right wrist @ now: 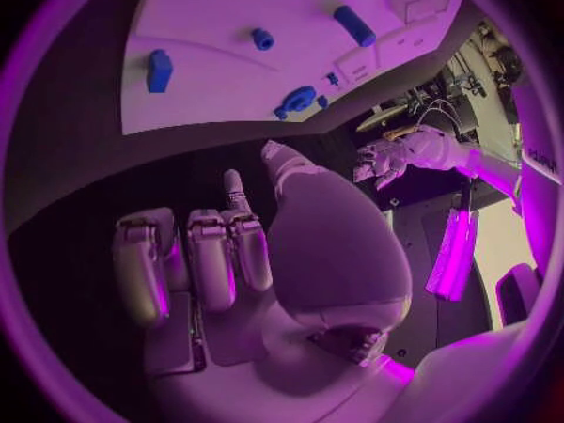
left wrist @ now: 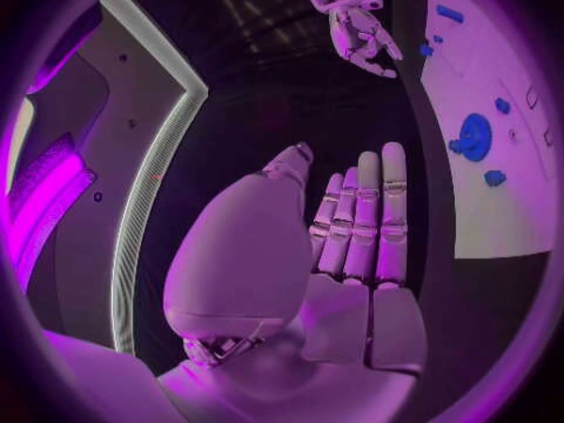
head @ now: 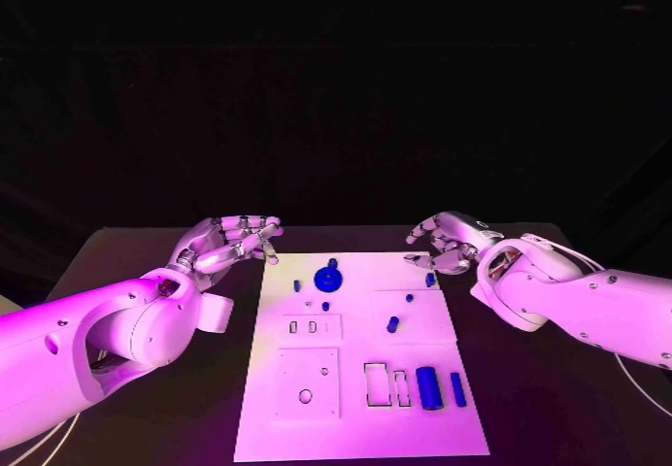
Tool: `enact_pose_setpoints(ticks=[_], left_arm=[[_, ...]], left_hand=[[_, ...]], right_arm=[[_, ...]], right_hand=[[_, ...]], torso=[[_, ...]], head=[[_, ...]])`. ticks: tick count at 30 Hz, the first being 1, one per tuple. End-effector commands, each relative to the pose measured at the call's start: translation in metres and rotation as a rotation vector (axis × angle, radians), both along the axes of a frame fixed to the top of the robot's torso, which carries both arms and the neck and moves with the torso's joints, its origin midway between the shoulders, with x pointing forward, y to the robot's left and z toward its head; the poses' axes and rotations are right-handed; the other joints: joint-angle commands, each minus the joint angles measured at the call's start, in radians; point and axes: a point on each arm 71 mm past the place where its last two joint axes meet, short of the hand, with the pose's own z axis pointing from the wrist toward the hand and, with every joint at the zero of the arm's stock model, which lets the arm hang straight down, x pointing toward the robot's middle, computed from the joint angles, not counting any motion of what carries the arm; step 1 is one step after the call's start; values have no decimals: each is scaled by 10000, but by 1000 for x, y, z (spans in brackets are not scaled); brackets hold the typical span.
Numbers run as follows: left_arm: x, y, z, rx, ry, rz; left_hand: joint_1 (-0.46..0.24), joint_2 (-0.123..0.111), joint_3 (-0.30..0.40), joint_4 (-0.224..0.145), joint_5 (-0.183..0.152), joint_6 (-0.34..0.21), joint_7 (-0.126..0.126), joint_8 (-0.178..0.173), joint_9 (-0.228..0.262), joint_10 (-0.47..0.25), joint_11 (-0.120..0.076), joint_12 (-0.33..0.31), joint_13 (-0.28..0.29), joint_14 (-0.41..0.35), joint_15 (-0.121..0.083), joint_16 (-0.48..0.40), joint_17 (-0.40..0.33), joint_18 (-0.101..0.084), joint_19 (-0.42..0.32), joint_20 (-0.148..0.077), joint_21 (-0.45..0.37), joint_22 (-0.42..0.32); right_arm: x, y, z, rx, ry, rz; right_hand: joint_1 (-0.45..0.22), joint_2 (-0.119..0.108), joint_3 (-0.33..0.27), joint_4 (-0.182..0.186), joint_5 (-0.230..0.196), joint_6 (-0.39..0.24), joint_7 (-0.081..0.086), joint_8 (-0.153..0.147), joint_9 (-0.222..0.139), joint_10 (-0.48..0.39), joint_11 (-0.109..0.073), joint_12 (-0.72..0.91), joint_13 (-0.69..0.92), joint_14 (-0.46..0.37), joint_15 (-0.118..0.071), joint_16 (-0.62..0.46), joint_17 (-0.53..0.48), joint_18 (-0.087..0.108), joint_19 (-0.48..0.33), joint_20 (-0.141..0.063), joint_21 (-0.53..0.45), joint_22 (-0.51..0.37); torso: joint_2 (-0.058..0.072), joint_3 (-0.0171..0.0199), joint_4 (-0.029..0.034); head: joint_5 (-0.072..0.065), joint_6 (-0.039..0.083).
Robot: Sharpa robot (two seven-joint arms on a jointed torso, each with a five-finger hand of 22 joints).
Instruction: Assemble the parts on the task board
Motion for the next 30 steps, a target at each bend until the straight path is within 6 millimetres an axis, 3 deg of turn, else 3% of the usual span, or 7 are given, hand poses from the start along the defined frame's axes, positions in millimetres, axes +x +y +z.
enact_pose_setpoints(ticks=[1,9,13,20,26,30], left_arm=[[-1,-3,1,-104,-30,-177],[-1,-3,0,-123,-10,-214],[-1,-3,0,-124,1,-218],[0,-2,-1,-120,19,-214],[0,0,-2,-101,24,-165],[0,0,-2,-97,26,-155]], left_hand=[[83,-35,57,17,-46,-66,9,-24,11,-72,-3,32,0,-94,9,55,-14,34,-60,-5,51,9],[80,-36,57,19,-47,-69,7,-25,12,-76,-2,33,0,-99,11,58,-17,34,-71,-3,60,16],[80,-36,57,19,-47,-69,7,-25,12,-76,-2,33,0,-99,11,58,-17,34,-71,-3,60,16],[80,-36,57,19,-47,-69,7,-25,12,-76,-2,33,0,-99,11,58,-17,34,-71,-3,60,16],[80,-36,57,19,-47,-69,7,-25,12,-76,-2,33,0,-99,11,58,-17,34,-71,-3,60,16],[82,-38,62,18,-46,-68,0,-24,16,-76,-3,40,2,-106,12,66,-23,34,-93,1,81,32]], right_arm=[[-1,-10,1,697,212,468],[2,-41,-12,329,508,382],[3,-48,-20,194,715,385],[2,-51,-32,-58,1138,471],[0,-51,-42,-144,1472,574],[0,-50,-45,-156,1552,594]], right_hand=[[288,-120,101,-119,-210,21,56,-54,-15,1058,-48,40,2633,967,-70,-25,2382,-68,1065,-44,45,2634],[758,-288,239,-332,-299,2,77,-93,-39,1058,-33,40,2633,973,-59,-20,2409,-68,1065,-34,45,2634],[818,-320,253,-365,-293,-8,82,-104,-45,1058,-28,40,2633,977,-56,-16,2426,-68,1065,-32,45,2634],[815,-445,181,-363,-332,-47,96,-136,-59,1058,-15,40,2633,985,-43,-8,2459,-68,1065,-24,45,2634],[779,-500,108,-328,-356,-74,101,-155,-68,1058,-7,40,2633,983,-35,-10,2452,-68,1065,-17,45,2634],[762,-513,75,-308,-359,-86,104,-164,-71,1058,-5,40,2633,987,-31,-6,2467,-68,1065,-13,45,2634]], torso=[[7,30,-22],[19,44,-34],[7,28,-4],[-9,9,22],[-8,2,-19],[-11,-3,-14]], head=[[-20,3],[-119,-19],[-171,-65],[-219,-161],[-154,-211],[-156,-223]])
